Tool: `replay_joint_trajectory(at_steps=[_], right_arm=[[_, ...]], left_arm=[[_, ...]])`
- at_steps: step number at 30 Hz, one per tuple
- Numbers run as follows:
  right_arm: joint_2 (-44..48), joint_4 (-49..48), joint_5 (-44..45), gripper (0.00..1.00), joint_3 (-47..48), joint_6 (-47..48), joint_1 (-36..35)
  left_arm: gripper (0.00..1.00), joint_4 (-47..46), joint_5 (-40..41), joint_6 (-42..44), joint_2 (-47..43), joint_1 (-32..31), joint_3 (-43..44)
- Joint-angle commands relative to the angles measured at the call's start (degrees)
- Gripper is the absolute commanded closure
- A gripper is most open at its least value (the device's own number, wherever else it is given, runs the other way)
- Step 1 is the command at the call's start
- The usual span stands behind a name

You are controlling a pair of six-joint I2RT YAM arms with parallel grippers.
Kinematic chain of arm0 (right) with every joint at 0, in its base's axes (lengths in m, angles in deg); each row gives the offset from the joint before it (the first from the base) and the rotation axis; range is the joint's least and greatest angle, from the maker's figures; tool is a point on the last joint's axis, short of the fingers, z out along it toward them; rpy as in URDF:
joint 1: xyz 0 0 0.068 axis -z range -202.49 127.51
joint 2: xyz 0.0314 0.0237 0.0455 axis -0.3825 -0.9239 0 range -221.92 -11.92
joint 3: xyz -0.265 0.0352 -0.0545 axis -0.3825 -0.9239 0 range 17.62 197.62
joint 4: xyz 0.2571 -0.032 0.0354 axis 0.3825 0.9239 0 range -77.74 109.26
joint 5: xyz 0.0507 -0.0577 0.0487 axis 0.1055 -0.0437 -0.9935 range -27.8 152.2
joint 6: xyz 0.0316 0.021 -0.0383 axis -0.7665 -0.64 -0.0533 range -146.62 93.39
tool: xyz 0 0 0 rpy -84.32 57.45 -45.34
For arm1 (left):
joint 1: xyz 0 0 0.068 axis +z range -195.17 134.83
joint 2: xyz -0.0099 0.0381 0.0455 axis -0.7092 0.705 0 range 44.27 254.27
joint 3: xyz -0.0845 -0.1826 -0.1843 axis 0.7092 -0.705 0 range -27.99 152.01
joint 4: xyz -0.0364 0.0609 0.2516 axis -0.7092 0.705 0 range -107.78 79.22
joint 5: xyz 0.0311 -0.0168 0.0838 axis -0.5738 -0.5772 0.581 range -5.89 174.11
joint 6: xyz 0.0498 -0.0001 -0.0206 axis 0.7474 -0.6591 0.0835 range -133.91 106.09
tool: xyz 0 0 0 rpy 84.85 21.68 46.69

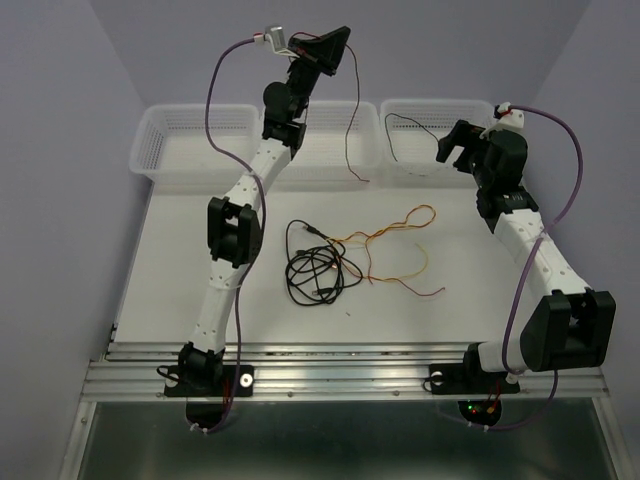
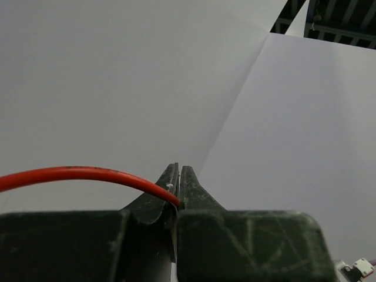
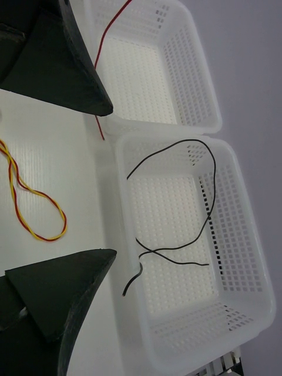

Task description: Untangle the cables

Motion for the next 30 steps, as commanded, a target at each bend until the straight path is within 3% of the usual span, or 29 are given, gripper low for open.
replay_joint_trajectory(at_steps=[1, 9, 11, 12, 13, 14, 15, 16, 19, 22, 25, 30], right_arm=[[-0.1, -3.0, 1.35, 0.0, -0.08, 0.61, 0.35], [-0.54, -3.0, 1.26, 0.0, 0.09, 0.61, 0.35], [-0.62, -3.0, 1.35, 0.0, 0.1, 0.61, 0.35], [-0.71, -3.0, 1.53, 0.0, 0.1, 0.52, 0.35], [-0.97, -3.0, 1.35, 0.0, 0.1, 0.44, 0.35], [-1.15, -2.91, 1.26, 0.0, 0.18, 0.35, 0.35], [-1.33, -2.91, 1.18, 0.0, 0.36, 0.26, 0.35], [-1.68, -2.65, 0.83, 0.0, 0.45, 0.0, 0.35], [-2.12, -1.95, 0.56, 0.0, 0.71, -0.18, 0.35], [-2.91, 0.51, 0.39, 0.0, 2.02, -0.01, 0.35], [-3.87, 3.41, -1.98, 0.0, 3.51, 1.31, 0.35], [-5.9, 10.53, -8.92, 0.0, 6.59, 2.63, 0.35]], left_arm=[[1.0, -1.85, 2.31, -2.05, 1.91, 1.54, -3.12], [0.99, 0.96, 1.97, -10.23, 9.74, 4.35, -3.11], [0.79, 1.13, 0.73, -9.8, 8.16, 4.53, -5.49], [0.63, 1.31, 0.38, -9.1, 7.37, 4.53, -6.72], [0.46, 2.09, 0.21, -8.31, 6.49, 4.53, -8.99], [0.19, 2.45, -0.4, -7.43, 4.66, 4.44, -10.15], [0.06, 2.63, -1.02, -6.9, 3.68, 4.44, -12.16], [0.01, 4.46, -1.55, -5.85, 1.67, 4.44, -13.05], [0.01, 8.68, -1.29, -3.91, -2.12, 4.35, -17.36], [0.01, 22.54, -0.59, -1.2, -6.08, 4.26, -16.76], [0.01, 45.35, 2.75, 3.54, -9.33, 4.09, -14.13], [0.01, 70.63, 12.59, 10.06, -9.25, 3.91, -5.24]])
